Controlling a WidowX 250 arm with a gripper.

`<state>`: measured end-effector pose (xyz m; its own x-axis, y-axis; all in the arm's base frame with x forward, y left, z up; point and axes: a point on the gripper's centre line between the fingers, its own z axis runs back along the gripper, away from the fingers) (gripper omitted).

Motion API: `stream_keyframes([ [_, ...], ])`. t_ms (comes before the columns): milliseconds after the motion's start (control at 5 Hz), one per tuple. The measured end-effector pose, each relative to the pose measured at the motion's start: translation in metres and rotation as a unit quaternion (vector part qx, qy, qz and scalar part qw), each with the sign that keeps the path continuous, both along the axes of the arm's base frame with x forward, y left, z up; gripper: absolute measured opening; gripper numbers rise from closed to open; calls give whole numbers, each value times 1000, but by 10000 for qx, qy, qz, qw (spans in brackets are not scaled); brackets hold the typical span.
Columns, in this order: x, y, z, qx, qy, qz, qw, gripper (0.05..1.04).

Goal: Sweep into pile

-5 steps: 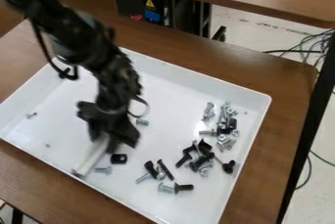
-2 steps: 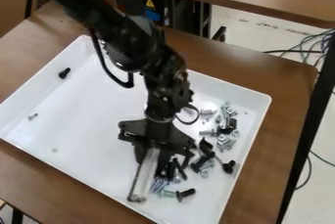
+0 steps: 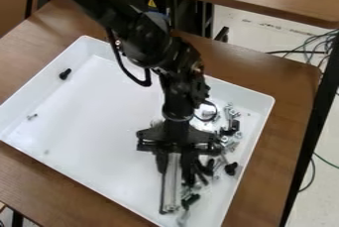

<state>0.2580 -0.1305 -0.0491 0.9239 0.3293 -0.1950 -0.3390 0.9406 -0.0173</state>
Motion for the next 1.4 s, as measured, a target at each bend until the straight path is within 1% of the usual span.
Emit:
stream_keyframes([
  [200, 4, -8, 2, -160, 66, 269, 9995, 351],
  [400, 9, -10, 7, -268, 97, 436, 9986, 351],
  [600, 17, 10, 13, -60, 44, 667, 9977, 351],
  [800, 27, 38, 36, 165, -149, 852, 9961, 351],
  [1000, 40, 92, 46, 400, -206, 1423, 9888, 351],
  [1200, 62, 143, 63, 778, -382, 2133, 9731, 351],
  [1400, 58, 188, 44, 939, -29, 3148, 9445, 351],
])
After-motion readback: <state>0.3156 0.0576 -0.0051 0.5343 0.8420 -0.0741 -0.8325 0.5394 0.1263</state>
